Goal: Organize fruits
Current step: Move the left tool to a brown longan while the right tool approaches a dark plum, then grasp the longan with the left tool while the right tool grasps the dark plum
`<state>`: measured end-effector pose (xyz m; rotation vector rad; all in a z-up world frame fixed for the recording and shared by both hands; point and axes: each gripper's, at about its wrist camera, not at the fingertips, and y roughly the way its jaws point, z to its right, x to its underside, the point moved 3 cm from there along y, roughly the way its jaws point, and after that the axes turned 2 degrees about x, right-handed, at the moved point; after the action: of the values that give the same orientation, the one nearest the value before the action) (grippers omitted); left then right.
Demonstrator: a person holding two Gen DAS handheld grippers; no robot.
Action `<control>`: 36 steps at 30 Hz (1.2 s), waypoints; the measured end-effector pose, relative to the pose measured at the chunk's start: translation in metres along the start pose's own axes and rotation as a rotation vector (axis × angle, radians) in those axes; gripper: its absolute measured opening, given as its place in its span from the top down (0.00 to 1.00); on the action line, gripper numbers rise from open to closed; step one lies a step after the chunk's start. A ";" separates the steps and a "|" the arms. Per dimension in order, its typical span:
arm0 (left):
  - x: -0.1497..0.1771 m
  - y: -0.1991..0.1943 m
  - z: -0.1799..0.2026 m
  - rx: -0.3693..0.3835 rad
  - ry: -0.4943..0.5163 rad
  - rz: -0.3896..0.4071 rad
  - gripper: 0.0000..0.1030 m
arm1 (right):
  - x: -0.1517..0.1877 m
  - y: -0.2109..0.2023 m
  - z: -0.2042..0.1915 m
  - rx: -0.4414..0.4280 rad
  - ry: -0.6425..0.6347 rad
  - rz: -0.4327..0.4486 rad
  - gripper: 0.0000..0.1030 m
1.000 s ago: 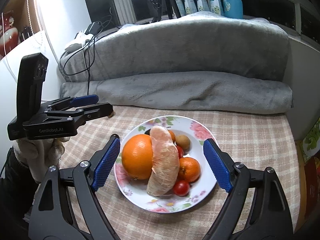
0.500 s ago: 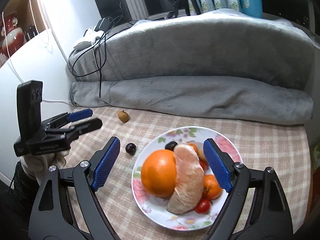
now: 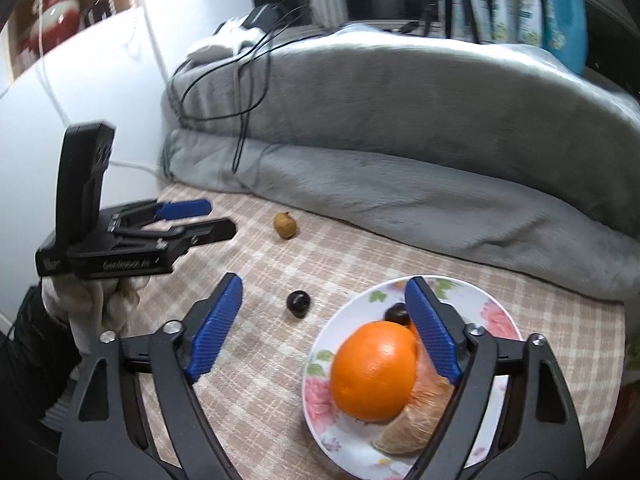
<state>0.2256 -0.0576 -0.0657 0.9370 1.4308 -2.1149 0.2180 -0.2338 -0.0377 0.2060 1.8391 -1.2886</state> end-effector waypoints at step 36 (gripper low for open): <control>-0.010 0.076 -0.033 0.033 -0.009 -0.135 0.58 | 0.008 0.120 -0.055 0.034 -0.370 -0.371 0.62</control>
<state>0.2927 -0.0568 -0.1151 0.8633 1.4972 -2.2425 0.2510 -0.1365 -0.1203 -0.3518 1.5796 -1.4930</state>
